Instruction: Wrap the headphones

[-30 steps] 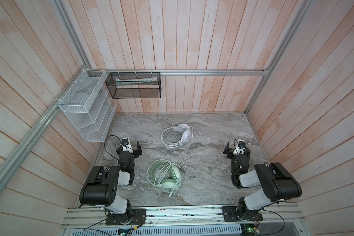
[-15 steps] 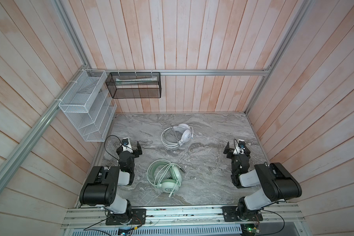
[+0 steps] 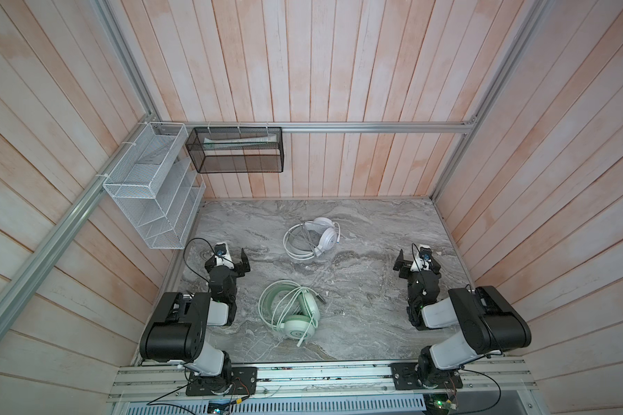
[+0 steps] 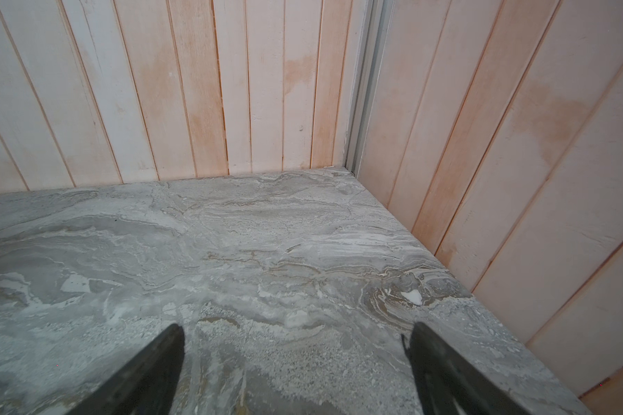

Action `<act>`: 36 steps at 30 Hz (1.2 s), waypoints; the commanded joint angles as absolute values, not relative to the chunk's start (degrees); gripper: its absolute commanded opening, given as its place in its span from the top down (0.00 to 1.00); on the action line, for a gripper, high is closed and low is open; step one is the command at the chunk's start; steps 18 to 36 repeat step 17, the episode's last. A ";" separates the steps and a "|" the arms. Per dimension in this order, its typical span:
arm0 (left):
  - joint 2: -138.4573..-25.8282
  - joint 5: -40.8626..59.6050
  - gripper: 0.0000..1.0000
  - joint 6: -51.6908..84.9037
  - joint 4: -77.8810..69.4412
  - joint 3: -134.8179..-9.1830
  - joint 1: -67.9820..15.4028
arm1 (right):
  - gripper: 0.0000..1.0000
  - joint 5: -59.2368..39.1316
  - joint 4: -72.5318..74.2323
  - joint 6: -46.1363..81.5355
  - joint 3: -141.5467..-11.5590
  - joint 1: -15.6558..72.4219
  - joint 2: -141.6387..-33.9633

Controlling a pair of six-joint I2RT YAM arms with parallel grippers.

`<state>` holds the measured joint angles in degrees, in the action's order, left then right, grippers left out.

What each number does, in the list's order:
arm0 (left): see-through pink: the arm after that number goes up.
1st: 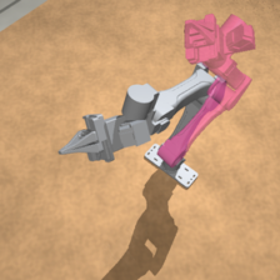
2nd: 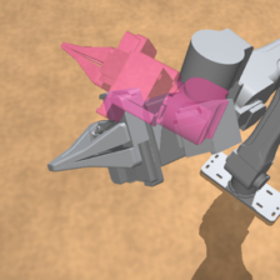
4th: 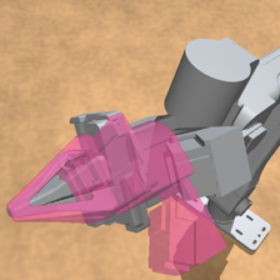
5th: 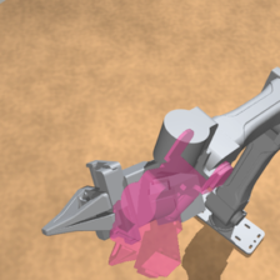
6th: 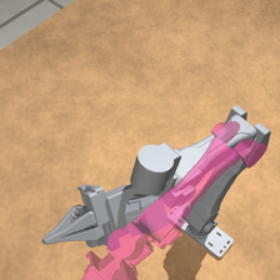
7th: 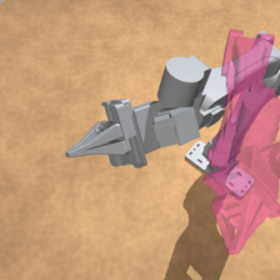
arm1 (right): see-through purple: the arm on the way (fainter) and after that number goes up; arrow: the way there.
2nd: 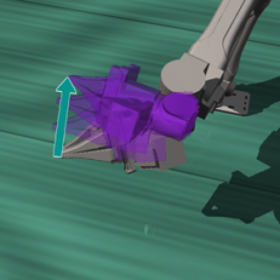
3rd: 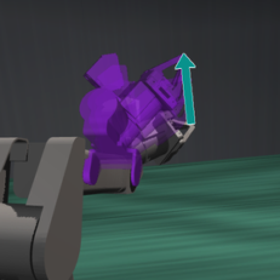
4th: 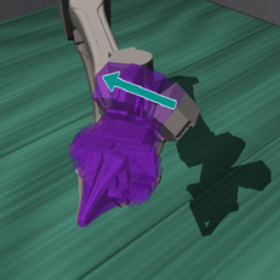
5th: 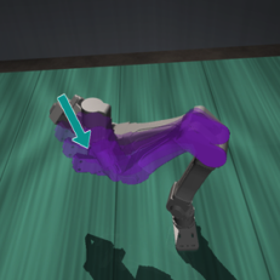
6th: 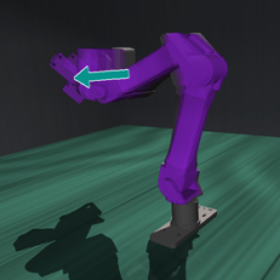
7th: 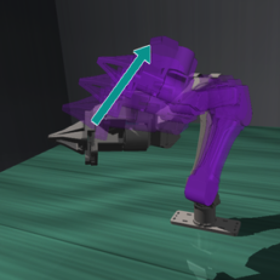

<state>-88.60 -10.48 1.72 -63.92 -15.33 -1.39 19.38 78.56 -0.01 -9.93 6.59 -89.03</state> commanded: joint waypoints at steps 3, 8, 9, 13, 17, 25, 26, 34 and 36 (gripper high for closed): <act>-88.33 -9.67 0.02 2.07 -64.96 -15.97 -1.09 | 0.02 18.70 78.22 0.57 -11.00 6.33 -88.86; -88.33 -9.57 0.01 2.11 -64.69 -16.08 -0.97 | 0.02 18.63 78.22 0.53 -11.06 6.34 -88.81; -88.38 -9.52 0.01 2.10 -64.76 -16.08 -0.97 | 0.02 18.68 78.21 0.53 -11.07 6.37 -88.84; -88.51 -8.54 0.01 2.31 -64.26 -16.40 -0.50 | 0.02 18.63 78.20 0.53 -11.03 6.34 -88.86; -88.22 -7.73 0.01 2.46 -64.21 -16.19 -0.09 | 0.02 18.64 78.16 0.53 -10.99 6.33 -88.83; -88.22 -7.73 0.01 2.46 -64.21 -16.19 -0.09 | 0.02 18.64 78.16 0.53 -10.99 6.33 -88.83; -88.22 -7.73 0.01 2.46 -64.21 -16.19 -0.09 | 0.02 18.64 78.16 0.53 -10.99 6.33 -88.83; -88.22 -7.73 0.01 2.46 -64.21 -16.19 -0.09 | 0.02 18.64 78.16 0.53 -10.99 6.33 -88.83; -88.22 -7.73 0.01 2.46 -64.21 -16.19 -0.09 | 0.02 18.64 78.16 0.53 -10.99 6.33 -88.83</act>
